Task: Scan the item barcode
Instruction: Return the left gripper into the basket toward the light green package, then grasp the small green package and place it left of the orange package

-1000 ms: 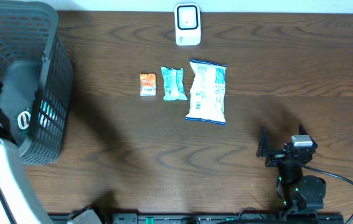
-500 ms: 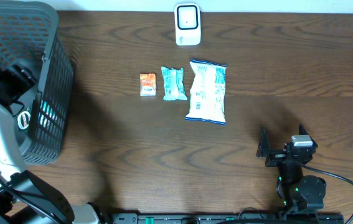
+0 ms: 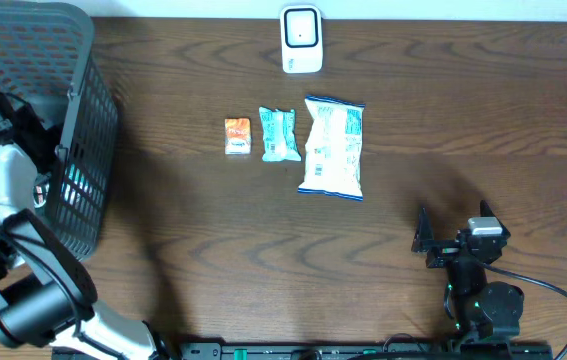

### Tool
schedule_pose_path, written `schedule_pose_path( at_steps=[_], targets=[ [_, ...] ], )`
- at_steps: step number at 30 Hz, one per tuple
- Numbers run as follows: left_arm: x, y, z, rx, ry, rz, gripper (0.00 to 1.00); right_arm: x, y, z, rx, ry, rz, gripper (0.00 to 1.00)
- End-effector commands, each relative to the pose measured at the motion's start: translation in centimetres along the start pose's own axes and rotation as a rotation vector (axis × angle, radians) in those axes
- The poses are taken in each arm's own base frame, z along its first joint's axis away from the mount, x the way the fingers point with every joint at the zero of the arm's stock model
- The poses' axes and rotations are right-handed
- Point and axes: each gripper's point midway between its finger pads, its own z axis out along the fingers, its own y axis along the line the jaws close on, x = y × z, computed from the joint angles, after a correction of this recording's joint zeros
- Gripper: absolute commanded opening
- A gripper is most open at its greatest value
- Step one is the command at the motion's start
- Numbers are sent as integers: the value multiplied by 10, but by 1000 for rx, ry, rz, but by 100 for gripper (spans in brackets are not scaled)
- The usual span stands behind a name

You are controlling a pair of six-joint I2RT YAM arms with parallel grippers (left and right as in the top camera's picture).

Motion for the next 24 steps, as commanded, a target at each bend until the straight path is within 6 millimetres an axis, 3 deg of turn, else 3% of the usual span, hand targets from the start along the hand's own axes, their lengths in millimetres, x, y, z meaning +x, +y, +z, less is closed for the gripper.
schedule_pose_path(
  at_steps=[1, 6, 7, 11, 14, 18, 22, 24],
  targets=[
    [25, 0, 25, 28, 104, 9, 70, 1, -1, 0, 5, 3, -7, 99],
    [40, 38, 43, -161, 161, -4, 70, 1, -1, 0, 5, 3, -7, 99],
    [41, 48, 43, -217, 162, -16, 66, 1, -1, 0, 6, 3, -7, 99],
    [41, 57, 41, -272, 159, -33, 52, 1, -1, 0, 6, 3, -7, 99],
    [43, 80, 32, -417, 150, -77, 51, 1, -1, 0, 5, 3, -7, 99],
    [46, 83, 30, -438, 159, -80, 50, 1, -1, 0, 6, 3, -7, 99],
    [53, 84, 29, -443, 190, -77, 34, 1, -1, 0, 5, 3, -7, 99],
    [56, 84, 28, -444, 207, -62, 15, 1, -1, 0, 6, 3, -7, 99]
  ],
)
